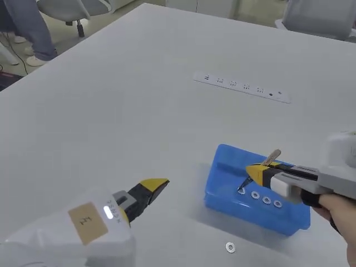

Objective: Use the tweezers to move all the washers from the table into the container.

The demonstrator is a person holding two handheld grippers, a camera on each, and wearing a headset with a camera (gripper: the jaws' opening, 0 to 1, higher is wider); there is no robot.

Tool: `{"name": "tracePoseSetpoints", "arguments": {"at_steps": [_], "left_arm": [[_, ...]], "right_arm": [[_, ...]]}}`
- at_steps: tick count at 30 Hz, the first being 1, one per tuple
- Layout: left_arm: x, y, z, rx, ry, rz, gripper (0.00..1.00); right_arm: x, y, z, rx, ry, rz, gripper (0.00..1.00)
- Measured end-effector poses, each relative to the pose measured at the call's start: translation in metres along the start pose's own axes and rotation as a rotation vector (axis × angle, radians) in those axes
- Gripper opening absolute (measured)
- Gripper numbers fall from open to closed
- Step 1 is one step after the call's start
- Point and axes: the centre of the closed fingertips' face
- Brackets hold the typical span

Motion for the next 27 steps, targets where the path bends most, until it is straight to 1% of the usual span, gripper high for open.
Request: {"name": "tracePoseSetpoints", "arguments": {"at_steps": [3,6,16,19,22,27], "left_arm": [[0.000,0.000,0.000,-0.001,-0.001,0.001,0.85],[0.000,0.000,0.000,-0.001,0.001,-0.001,0.85],[0.000,-0.002,0.000,-0.004,0.001,-0.009,0.85],[0.000,-0.002,0.000,-0.004,0.001,-0.011,0.85],[0.001,-0.002,-0.001,-0.003,0.003,-0.012,0.85],[0.000,-0.002,0.000,-0.005,0.001,-0.012,0.85]], "right_arm": [[-0.004,0.005,0.006,-0.014,-0.024,0.013,0.04],[-0.010,0.014,0.011,-0.032,-0.044,0.032,0.04],[-0.032,0.038,0.024,-0.060,-0.101,0.070,0.04],[-0.036,0.045,0.025,-0.061,-0.109,0.086,0.04],[-0.039,0.058,0.022,-0.053,-0.111,0.127,0.04],[-0.039,0.069,0.006,-0.043,-0.081,0.155,0.04]]}}
Point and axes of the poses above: the centre of the closed fingertips' face, and the gripper's own axes: x roughly forward along the fingers, y roughly to its left, z roughly out of its top, and after that the axes turned 3 degrees about z, right-handed
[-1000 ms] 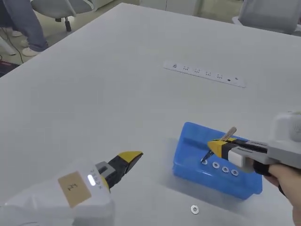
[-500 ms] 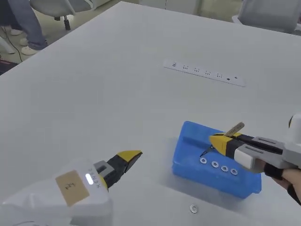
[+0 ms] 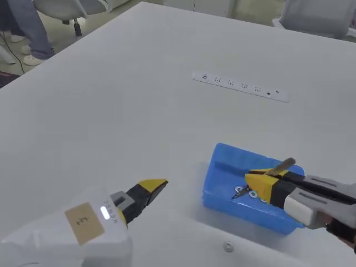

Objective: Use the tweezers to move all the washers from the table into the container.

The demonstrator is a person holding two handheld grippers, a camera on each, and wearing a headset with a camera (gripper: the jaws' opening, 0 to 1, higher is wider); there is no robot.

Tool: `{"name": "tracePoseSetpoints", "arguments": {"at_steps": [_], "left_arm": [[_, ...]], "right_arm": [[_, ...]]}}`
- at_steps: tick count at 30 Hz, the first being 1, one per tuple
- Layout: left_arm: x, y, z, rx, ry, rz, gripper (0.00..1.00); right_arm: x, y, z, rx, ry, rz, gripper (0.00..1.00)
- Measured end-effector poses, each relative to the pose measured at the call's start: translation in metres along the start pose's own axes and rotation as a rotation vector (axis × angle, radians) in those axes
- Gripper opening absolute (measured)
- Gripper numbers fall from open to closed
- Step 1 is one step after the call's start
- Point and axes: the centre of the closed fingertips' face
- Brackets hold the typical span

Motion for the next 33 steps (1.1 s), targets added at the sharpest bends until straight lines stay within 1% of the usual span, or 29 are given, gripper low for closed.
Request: {"name": "tracePoseSetpoints", "arguments": {"at_steps": [6,11,15,19,22,26,27,29,30,32,33], "left_arm": [[0.000,-0.001,0.000,0.004,0.002,-0.004,0.84],[0.000,-0.001,0.000,0.002,0.000,-0.005,0.84],[0.000,-0.002,0.000,0.003,0.004,-0.009,0.84],[0.000,-0.001,0.000,0.002,0.003,-0.007,0.84],[0.000,-0.001,0.000,0.002,0.002,-0.006,0.84],[0.000,-0.001,-0.001,0.003,0.004,-0.007,0.84],[0.000,-0.002,-0.001,0.004,0.004,-0.007,0.84],[0.000,-0.002,-0.001,0.005,0.006,-0.010,0.84],[0.000,-0.002,-0.001,0.005,0.006,-0.010,0.84],[0.000,-0.002,-0.001,0.007,0.008,-0.011,0.84],[0.000,-0.002,-0.001,0.007,0.008,-0.011,0.84]], "right_arm": [[0.002,0.008,-0.025,0.012,0.052,0.033,0.04],[0.003,0.008,-0.044,0.041,0.097,0.033,0.04],[0.005,0.010,-0.052,0.052,0.117,0.049,0.04],[0.005,0.011,-0.061,0.041,0.154,0.052,0.04],[0.004,0.011,-0.066,0.041,0.170,0.059,0.04],[0.004,0.013,-0.070,-0.006,0.201,0.060,0.04],[0.004,0.014,-0.069,-0.010,0.196,0.062,0.04],[0.004,0.017,-0.070,-0.052,0.211,0.073,0.04],[0.004,0.020,-0.071,-0.092,0.218,0.083,0.04],[0.005,0.026,-0.073,-0.132,0.228,0.101,0.04],[0.005,0.030,-0.075,-0.163,0.236,0.112,0.05]]}}
Point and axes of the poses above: the centre of the closed fingertips' face, and the gripper's own axes: x roughly forward along the fingers, y roughly to its left, z roughly out of its top, and after that the axes turned 3 degrees about z, right-handed
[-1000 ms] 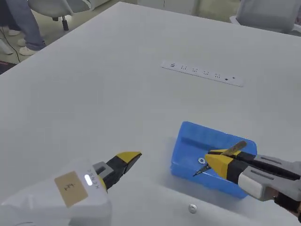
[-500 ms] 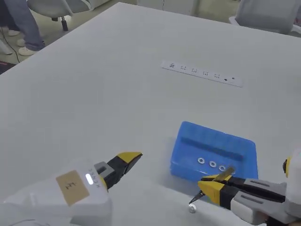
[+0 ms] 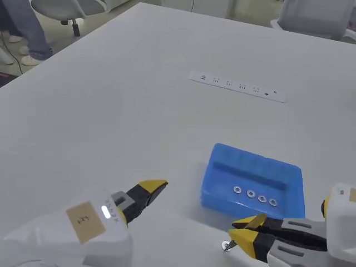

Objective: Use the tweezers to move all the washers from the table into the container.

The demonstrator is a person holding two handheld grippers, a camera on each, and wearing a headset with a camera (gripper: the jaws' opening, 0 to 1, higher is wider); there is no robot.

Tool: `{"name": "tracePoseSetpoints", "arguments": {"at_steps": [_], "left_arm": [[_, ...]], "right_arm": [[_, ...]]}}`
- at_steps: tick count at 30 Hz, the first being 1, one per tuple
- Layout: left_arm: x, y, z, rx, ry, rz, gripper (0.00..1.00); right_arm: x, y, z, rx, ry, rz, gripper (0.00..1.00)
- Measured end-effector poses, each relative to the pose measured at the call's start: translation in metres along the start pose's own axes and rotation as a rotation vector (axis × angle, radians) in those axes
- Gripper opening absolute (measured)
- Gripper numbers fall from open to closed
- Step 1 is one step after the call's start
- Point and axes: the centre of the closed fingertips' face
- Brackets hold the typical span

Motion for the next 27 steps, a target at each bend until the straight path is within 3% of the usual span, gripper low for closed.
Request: {"name": "tracePoseSetpoints", "arguments": {"at_steps": [4,8,12,16,23,27], "left_arm": [[0.000,0.000,0.000,0.000,0.001,0.000,0.84],[0.000,-0.001,0.000,0.004,0.002,-0.002,0.84],[0.000,-0.001,0.000,0.004,-0.001,-0.003,0.84],[0.000,-0.001,0.000,0.004,-0.001,-0.002,0.84],[0.000,-0.001,0.000,0.003,-0.003,-0.004,0.84],[0.001,-0.002,0.000,0.008,-0.003,-0.008,0.84]], "right_arm": [[0.002,0.006,-0.003,-0.103,0.027,-0.017,0.04],[0.001,0.002,-0.005,-0.112,0.028,-0.034,0.03],[0.001,0.002,-0.005,-0.177,0.039,-0.062,0.02],[-0.001,-0.003,-0.003,-0.073,0.023,-0.094,0.02],[-0.017,-0.001,0.021,-0.076,-0.012,-0.107,0.03],[-0.026,-0.007,0.037,-0.053,-0.064,-0.121,0.03]]}}
Point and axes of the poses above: the centre of the closed fingertips' face, and the gripper's own axes: x roughly forward along the fingers, y roughly to its left, z roughly out of its top, and after that the axes turned 3 degrees about z, right-handed
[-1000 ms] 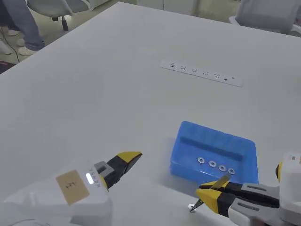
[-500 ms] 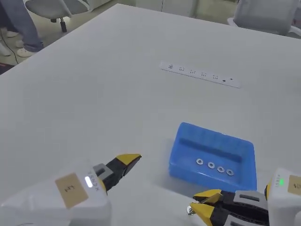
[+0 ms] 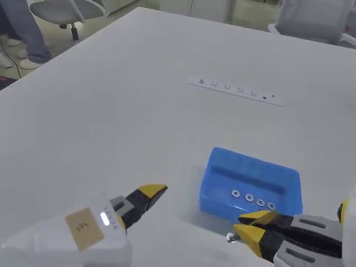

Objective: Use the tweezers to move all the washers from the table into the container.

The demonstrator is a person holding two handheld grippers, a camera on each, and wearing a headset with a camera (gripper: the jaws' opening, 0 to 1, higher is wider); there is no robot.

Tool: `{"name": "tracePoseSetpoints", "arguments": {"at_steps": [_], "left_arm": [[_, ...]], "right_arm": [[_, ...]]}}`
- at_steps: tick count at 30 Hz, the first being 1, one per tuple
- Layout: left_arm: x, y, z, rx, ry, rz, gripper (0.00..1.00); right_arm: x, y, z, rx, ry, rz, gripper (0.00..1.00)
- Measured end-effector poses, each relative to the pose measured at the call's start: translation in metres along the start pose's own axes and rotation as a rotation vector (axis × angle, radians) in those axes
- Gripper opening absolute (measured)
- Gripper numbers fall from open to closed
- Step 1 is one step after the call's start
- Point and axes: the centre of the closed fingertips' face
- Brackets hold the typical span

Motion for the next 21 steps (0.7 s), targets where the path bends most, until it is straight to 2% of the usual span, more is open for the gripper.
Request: {"name": "tracePoseSetpoints", "arguments": {"at_steps": [5,9,16,21], "left_arm": [[0.000,0.001,0.000,-0.001,-0.001,0.002,0.84],[-0.001,0.002,0.001,-0.003,-0.004,0.007,0.83],[-0.002,0.004,0.003,-0.010,-0.018,0.016,0.82],[-0.004,0.002,0.008,-0.026,-0.032,0.002,0.77]], "right_arm": [[-0.004,-0.018,0.020,0.080,-0.084,-0.024,0.03],[-0.004,-0.032,0.029,0.142,-0.134,-0.039,0.03],[0.010,-0.059,0.026,0.225,-0.118,-0.079,0.03],[0.025,-0.068,0.026,0.202,-0.080,-0.074,0.03]]}}
Point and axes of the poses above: the centre of the closed fingertips' face, and the gripper's own axes: x roughly forward along the fingers, y roughly to its left, z roughly out of its top, and after that the axes turned 3 degrees about z, right-handed
